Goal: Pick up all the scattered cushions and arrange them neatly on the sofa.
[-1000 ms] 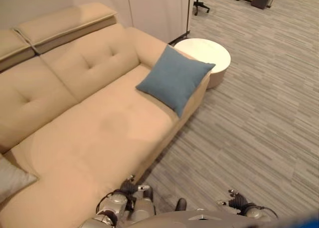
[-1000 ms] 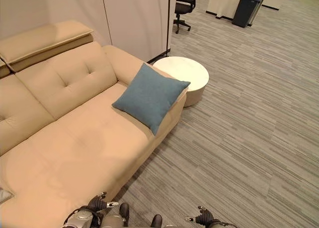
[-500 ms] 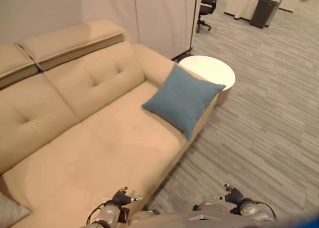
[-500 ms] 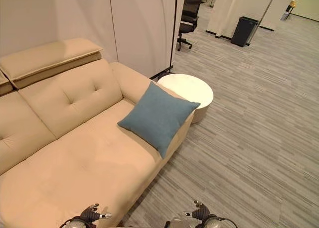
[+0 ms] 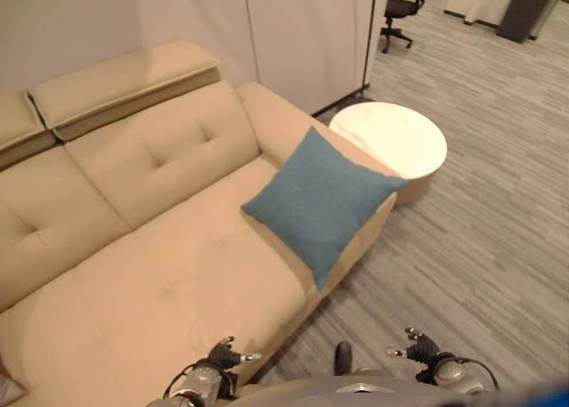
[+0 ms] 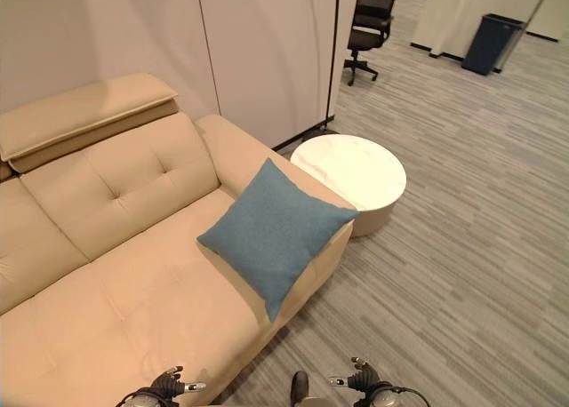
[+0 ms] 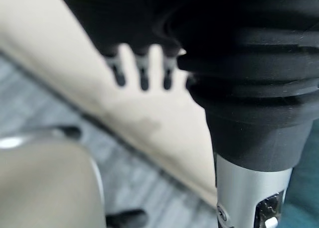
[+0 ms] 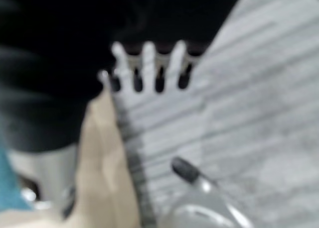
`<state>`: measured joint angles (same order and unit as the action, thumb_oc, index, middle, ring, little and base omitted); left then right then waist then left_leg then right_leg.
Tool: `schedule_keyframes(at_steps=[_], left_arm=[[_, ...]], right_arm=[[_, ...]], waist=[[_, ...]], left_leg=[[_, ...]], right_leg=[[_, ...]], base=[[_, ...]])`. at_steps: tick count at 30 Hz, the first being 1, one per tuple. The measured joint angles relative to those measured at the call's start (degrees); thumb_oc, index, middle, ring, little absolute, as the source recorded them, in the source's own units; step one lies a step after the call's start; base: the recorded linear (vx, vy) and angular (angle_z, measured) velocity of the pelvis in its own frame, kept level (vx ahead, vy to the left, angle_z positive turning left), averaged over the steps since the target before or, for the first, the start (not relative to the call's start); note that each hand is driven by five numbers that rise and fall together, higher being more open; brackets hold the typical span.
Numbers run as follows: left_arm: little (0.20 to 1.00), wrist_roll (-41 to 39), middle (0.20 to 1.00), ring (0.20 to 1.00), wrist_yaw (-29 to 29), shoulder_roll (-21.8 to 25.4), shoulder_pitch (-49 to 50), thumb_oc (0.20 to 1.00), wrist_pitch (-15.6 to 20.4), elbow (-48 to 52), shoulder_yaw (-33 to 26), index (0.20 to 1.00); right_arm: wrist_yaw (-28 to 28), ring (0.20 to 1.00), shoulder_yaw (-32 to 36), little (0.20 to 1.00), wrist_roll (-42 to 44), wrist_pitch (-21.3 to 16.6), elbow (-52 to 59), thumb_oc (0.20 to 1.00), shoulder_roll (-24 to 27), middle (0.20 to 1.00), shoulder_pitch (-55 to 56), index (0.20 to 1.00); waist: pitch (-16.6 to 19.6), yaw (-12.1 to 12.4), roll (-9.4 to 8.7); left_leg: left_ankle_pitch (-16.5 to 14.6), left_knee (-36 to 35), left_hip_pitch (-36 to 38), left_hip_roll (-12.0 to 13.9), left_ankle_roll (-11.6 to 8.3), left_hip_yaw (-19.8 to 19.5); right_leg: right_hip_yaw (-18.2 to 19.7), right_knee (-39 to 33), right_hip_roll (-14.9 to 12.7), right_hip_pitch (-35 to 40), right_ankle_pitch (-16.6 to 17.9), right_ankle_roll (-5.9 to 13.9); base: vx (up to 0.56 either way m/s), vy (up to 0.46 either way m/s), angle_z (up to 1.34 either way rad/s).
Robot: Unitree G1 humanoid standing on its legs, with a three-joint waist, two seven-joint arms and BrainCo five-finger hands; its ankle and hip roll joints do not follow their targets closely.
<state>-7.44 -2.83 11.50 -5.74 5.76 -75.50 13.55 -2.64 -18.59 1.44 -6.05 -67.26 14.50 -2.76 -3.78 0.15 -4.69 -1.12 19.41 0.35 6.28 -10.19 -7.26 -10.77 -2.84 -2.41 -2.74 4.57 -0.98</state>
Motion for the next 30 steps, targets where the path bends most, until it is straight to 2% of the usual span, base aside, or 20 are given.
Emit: schedule_keyframes(at_steps=[2,4,6,7,9,13,14,15,17,18,20,21,23,24,25,26,27,28,29,30], left_arm=[[1.000,-0.4,1.000,1.000,0.0,0.3,-1.2,1.000,0.1,1.7,0.2,1.000],[1.000,-0.4,1.000,1.000,0.2,0.0,-1.2,1.000,0.1,2.4,0.9,1.000],[1.000,-0.4,1.000,1.000,0.3,0.1,-1.4,1.000,0.2,3.2,1.1,1.000],[1.000,-0.2,1.000,1.000,0.3,0.1,-1.2,1.000,0.0,3.2,1.2,1.000],[1.000,-0.1,1.000,1.000,0.3,0.1,-0.9,1.000,-0.1,3.2,1.1,1.000],[1.000,-0.3,1.000,1.000,0.3,0.2,0.0,1.000,-0.1,3.2,0.9,1.000],[1.000,-0.2,1.000,1.000,0.4,0.0,1.1,1.000,-0.1,3.1,1.1,1.000],[1.000,-0.2,1.000,1.000,0.4,0.1,1.8,1.000,-0.1,2.7,1.1,1.000],[1.000,-0.2,1.000,1.000,0.3,0.4,1.1,1.000,-0.1,2.6,1.0,1.000],[1.000,-0.2,1.000,1.000,0.3,0.5,1.0,1.000,-0.3,2.2,1.1,1.000],[1.000,-0.2,1.000,1.000,0.3,0.6,1.0,1.000,-0.4,2.2,1.1,1.000],[1.000,-0.2,1.000,1.000,0.4,0.9,1.0,1.000,-0.4,2.2,1.2,1.000],[1.000,-0.2,1.000,1.000,0.4,1.2,1.1,1.000,-0.4,2.2,1.2,1.000],[1.000,-0.2,1.000,1.000,0.3,1.2,1.2,1.000,-0.4,1.9,1.7,1.000],[1.000,-0.2,1.000,1.000,0.3,1.4,1.3,1.000,-0.4,1.9,1.6,1.000],[1.000,-0.2,1.000,1.000,0.3,1.3,1.5,1.000,-0.4,1.8,1.8,1.000],[1.000,-0.1,1.000,1.000,0.3,1.2,1.5,1.000,-0.4,1.4,2.0,1.000],[1.000,-0.2,1.000,1.000,0.3,1.3,2.5,1.000,-0.1,1.0,1.2,1.000],[1.000,-0.2,1.000,1.000,0.3,2.1,2.9,1.000,-0.1,0.8,0.1,1.000],[1.000,-0.2,1.000,1.000,0.2,1.7,3.1,1.000,0.0,0.9,-0.1,1.000]], right_arm=[[-0.2,1.000,-0.1,1.000,0.8,0.1,-0.3,1.000,-0.2,1.000,0.1,1.000],[-0.3,1.000,-0.1,1.000,1.3,0.0,-0.3,1.000,0.1,1.000,0.2,1.000],[-0.3,1.000,-0.2,1.000,1.7,0.0,-1.0,1.000,0.1,1.000,0.4,1.000],[-0.3,1.000,-0.2,1.000,1.8,0.1,-1.5,1.000,-0.1,1.000,0.7,1.000],[-0.3,1.000,-0.2,1.000,1.8,0.1,-2.1,1.000,-0.4,1.000,0.9,1.000],[-0.3,1.000,-0.1,1.000,1.7,0.1,-2.4,1.000,-0.6,1.000,0.8,1.000],[-0.3,1.000,-0.1,1.000,1.7,0.0,-2.4,1.000,-0.3,1.000,0.8,1.000],[-0.3,1.000,-0.1,1.000,1.7,0.0,-2.4,1.000,-0.4,1.000,1.1,1.000],[-0.3,1.000,-0.5,1.000,1.5,0.1,-2.3,1.000,-0.6,1.000,1.1,1.000],[-0.2,1.000,-1.2,1.000,1.3,0.1,-1.7,1.000,-0.6,1.000,0.8,1.000],[-0.2,1.000,-1.3,1.000,1.2,0.1,-1.4,1.000,-0.9,1.000,1.4,1.000],[0.0,1.000,-1.3,1.000,1.2,0.0,-1.2,1.000,-1.1,1.000,1.5,1.000],[0.0,1.000,-1.3,1.000,1.2,0.0,-1.1,1.000,-1.1,1.000,1.2,1.000],[0.0,1.000,-1.2,1.000,1.2,0.0,-1.1,1.000,-1.1,1.000,0.9,1.000],[0.0,1.000,-1.3,1.000,1.2,0.0,-1.1,1.000,-1.2,1.000,0.4,1.000],[0.1,1.000,-1.1,1.000,1.1,0.0,-1.2,1.000,-1.2,1.000,0.5,1.000],[0.0,1.000,-1.1,1.000,1.1,0.1,-1.4,1.000,-1.2,1.000,0.6,1.000],[0.1,1.000,-1.0,1.000,1.1,0.1,-1.3,1.000,-1.7,1.000,1.3,1.000],[0.0,1.000,-0.9,1.000,1.1,0.1,-1.3,1.000,-2.2,1.000,2.7,1.000],[0.0,1.000,-0.7,1.000,0.9,0.2,-1.8,1.000,-2.0,1.000,3.4,1.000]], waist=[[-1.0,0.6,-1.65],[-1.3,0.5,-2.33],[-2.0,0.1,-2.95],[-1.8,-0.5,-2.59],[-1.5,-0.9,-2.12],[-0.7,-0.5,-0.63],[0.1,-0.8,0.78],[0.2,-0.8,0.98],[0.1,-0.5,1.24],[-0.4,-0.9,1.93],[-0.5,-0.7,2.08],[-0.2,-0.5,1.37],[-0.2,-0.4,0.52],[-0.1,-0.3,0.48],[-0.2,-0.2,0.41],[-0.2,-0.5,0.19],[-0.4,-0.7,0.39],[-0.1,-0.6,-0.24],[0.5,-1.0,-1.52],[0.7,-0.7,-0.60]], left_leg=[[1.3,8.1,-4.8,0.0,-0.49,0.9],[0.7,8.6,-6.9,0.1,1.62,4.7],[-1.1,2.9,-7.5,-1.4,3.99,10.5],[-1.0,-5.3,-7.4,-3.3,5.02,15.1],[0.0,-12.7,-7.4,-5.2,6.32,17.9],[1.6,-15.8,-6.1,-7.1,8.64,13.8],[2.3,-18.3,-2.7,-7.8,11.71,11.5],[2.8,-19.3,-1.8,-7.6,12.96,11.8],[1.8,-19.7,-0.4,-7.9,14.26,12.7],[1.7,-20.2,0.6,-7.5,14.84,13.2],[1.3,-19.8,1.0,-8.3,15.18,13.0],[0.9,-20.1,2.0,-8.9,15.09,12.5],[1.0,-20.6,2.6,-9.5,15.21,11.9],[0.1,-20.8,2.9,-9.3,14.50,10.9],[0.0,-20.8,2.8,-9.2,15.50,10.8],[-0.3,-21.4,3.6,-9.1,15.32,9.8],[-0.8,-21.6,4.3,-9.0,15.01,9.6],[-1.8,-22.2,6.2,-8.7,13.46,8.9],[-2.3,-22.2,7.7,-8.5,12.06,7.9],[-2.8,-22.3,8.7,-7.1,10.94,7.6]], right_leg=[[-1.7,-0.5,0.4,1.2,-0.7,-1.66],[-3.4,-1.4,0.7,2.2,-2.0,-3.00],[-4.8,-2.7,0.8,3.3,-2.4,-2.78],[-5.9,-2.7,1.2,3.4,-2.7,-2.38],[-6.4,-2.7,2.0,3.4,-3.5,-2.19],[-4.5,-1.5,4.9,4.4,-4.5,-2.42],[-3.4,2.8,5.2,4.0,-7.2,-0.92],[-2.5,5.5,5.0,3.4,-8.6,-0.68],[-2.2,12.7,3.9,0.4,-10.4,0.87],[-2.5,24.0,2.0,-4.5,-12.9,3.92],[-1.8,32.5,-1.4,-7.4,-13.9,5.11],[0.7,32.8,-3.7,-8.6,-13.7,5.45],[2.3,29.3,-5.2,-8.2,-13.4,5.82],[2.8,24.2,-6.7,-8.0,-12.6,6.63],[3.1,17.4,-7.6,-7.7,-10.3,8.67],[4.3,13.2,-8.6,-8.1,-7.6,9.11],[5.2,10.3,-8.6,-7.9,-5.3,9.68],[5.6,5.1,-8.8,-6.1,-2.0,10.26],[5.3,3.9,-8.8,-4.0,1.9,8.95],[4.8,4.1,-7.6,-3.1,2.1,7.22]], base=[[0.08,-0.155,0.49],[0.12,-0.069,0.41],[0.18,-0.003,0.39],[0.18,0.022,0.32],[0.15,0.040,0.18],[0.17,0.112,-0.37],[0.12,0.119,-0.64],[0.10,0.106,-0.53],[0.07,0.074,-0.31],[0.12,0.049,-0.15],[0.11,0.023,0.13],[0.12,-0.049,0.23],[0.15,-0.073,0.20],[0.16,-0.085,0.15],[0.11,-0.057,0.17],[0.23,-0.126,0.21],[0.16,-0.105,0.26],[0.21,-0.140,0.43],[0.14,-0.109,0.45],[0.15,-0.119,0.36]])
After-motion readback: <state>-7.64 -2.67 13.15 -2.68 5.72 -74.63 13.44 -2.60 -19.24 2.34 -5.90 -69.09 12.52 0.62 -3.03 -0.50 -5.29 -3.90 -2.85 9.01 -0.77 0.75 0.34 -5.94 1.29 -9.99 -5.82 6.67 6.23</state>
